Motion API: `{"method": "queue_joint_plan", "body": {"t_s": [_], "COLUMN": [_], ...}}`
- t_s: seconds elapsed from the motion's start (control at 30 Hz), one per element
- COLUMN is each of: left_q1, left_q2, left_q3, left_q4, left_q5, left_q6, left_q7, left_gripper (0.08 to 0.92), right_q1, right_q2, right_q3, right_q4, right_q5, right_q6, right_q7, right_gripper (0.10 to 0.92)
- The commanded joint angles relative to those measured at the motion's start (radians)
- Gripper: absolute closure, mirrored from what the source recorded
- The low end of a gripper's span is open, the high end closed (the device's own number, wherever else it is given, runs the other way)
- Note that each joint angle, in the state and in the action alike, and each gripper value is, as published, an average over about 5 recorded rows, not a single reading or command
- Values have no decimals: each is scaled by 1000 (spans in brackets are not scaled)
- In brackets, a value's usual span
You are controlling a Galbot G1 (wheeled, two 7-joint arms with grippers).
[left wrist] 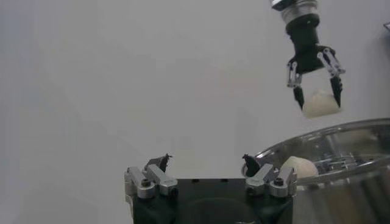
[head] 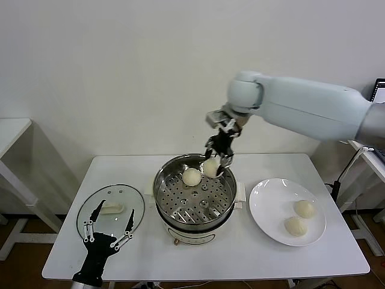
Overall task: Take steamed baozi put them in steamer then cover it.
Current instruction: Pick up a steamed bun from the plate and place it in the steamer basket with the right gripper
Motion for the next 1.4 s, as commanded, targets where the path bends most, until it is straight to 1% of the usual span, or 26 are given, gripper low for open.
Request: {"method": "queue_joint_plan", "body": {"t_s": [0.03,0.37,1.0,1.13,1.3,1.4], "left_q1": [-10,-6,-1,-1,1,1], "left_q2": [1,2,1,1,1,0], "left_q3": [2,-9,-22,-23,-28,-29], "left_q4": [7,0,0,-1,-2,-2], "left_q5": [-1,-2,-3,-4,-5,-5], "left_q6": [6,9,5,5,4,4], "left_q7": [-4,-10,-13,-14,-14,-14], "left_gripper": [177,177,177,177,177,177], "right_q1": [12,-68,-151,-159,-152,-126], "right_q2": [141,203,238,239,211,160], "right_q3": [-69,-86,-71,-69,-53,-29], "right_q4": [39,6,-46,-47,-18,34], "right_q5": [84,64,28,19,10,-4], "right_q6": [-66,-116,-117,-115,-116,-115], "right_q7": [113,192,211,211,206,195], "right_gripper": [375,389,384,341,227,206]}}
